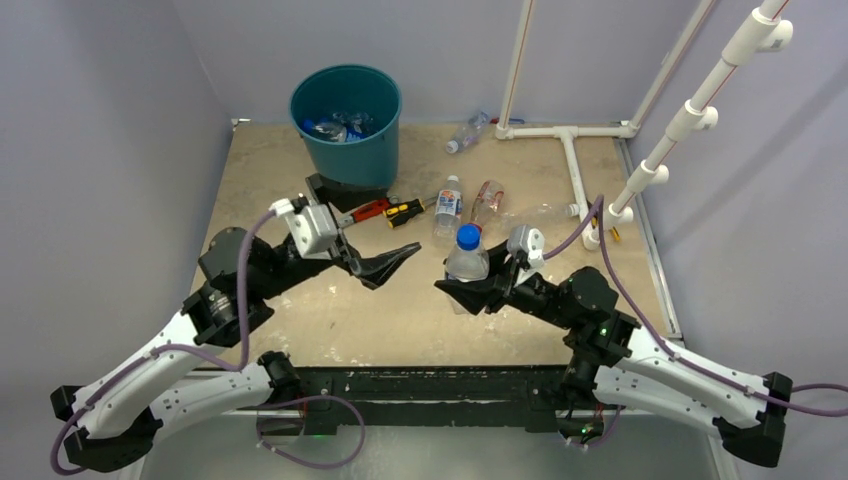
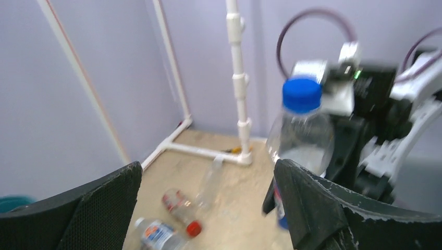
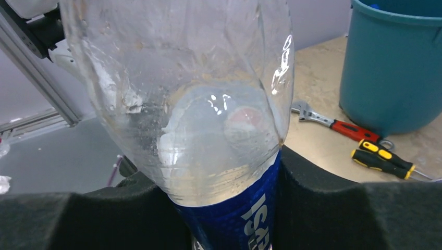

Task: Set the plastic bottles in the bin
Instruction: Place the plastic bottle in the trash bin.

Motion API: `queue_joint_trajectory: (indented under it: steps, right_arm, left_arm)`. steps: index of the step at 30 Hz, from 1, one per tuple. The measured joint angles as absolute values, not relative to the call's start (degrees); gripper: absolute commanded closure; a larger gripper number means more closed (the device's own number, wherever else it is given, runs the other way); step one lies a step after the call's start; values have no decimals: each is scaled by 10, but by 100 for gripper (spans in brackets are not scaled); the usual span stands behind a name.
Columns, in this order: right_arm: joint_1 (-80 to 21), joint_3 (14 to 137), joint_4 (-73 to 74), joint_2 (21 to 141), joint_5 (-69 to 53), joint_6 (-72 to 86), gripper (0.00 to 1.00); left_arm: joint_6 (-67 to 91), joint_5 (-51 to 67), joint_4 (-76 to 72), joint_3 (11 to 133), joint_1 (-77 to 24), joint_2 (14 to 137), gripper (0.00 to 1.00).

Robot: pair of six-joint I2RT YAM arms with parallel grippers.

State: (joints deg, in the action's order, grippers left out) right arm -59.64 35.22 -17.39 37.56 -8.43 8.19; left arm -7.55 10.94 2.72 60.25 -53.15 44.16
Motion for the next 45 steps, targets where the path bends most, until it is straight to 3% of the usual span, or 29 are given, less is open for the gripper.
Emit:
queue_joint_trajectory:
  steps: [6, 12, 15, 20, 27, 31, 35, 37, 38, 39, 41, 42, 45]
  right_arm:
    - [-596, 335, -203, 388, -84, 114, 74]
    - [-596, 322, -219, 396, -84, 131, 74]
    - [-596, 322, -226, 408, -84, 134, 74]
    - [-596, 322, -232, 423, -84, 139, 74]
    - [-596, 322, -240, 424, -81, 140, 74]
    - [-596, 322, -243, 425, -80, 140, 74]
    - [-596, 321, -249, 433, -77, 142, 74]
    - [-596, 321, -249, 434, -74, 144, 74]
    - [-596, 321, -249, 435, -73, 144, 72]
    - [-596, 321, -249, 435, -72, 143, 62]
    - [-596, 321, -248, 435, -71, 144, 27]
    - [-596, 321, -247, 435, -72, 144, 5]
    - [-597, 323, -232, 434, -73, 151, 1]
  left_arm:
    - [108, 170, -126, 602, -532, 493, 1]
    - [197, 248, -174, 614, -532, 580, 1]
    - [217, 263, -187, 613, -532, 596, 14]
    - [235, 271, -216, 613, -532, 609, 46]
    - [239, 271, -218, 613, -532, 615, 38]
    - [241, 271, -218, 613, -532, 615, 57]
    - [243, 273, -222, 609, -532, 615, 95]
    - [239, 278, -223, 608, -532, 615, 100]
    - [238, 277, -222, 608, -531, 615, 100]
    - [238, 278, -223, 608, -531, 615, 100]
    - [236, 277, -222, 608, -531, 615, 100]
    - [234, 276, -221, 608, -531, 615, 100]
    - [219, 263, -206, 609, -532, 611, 100]
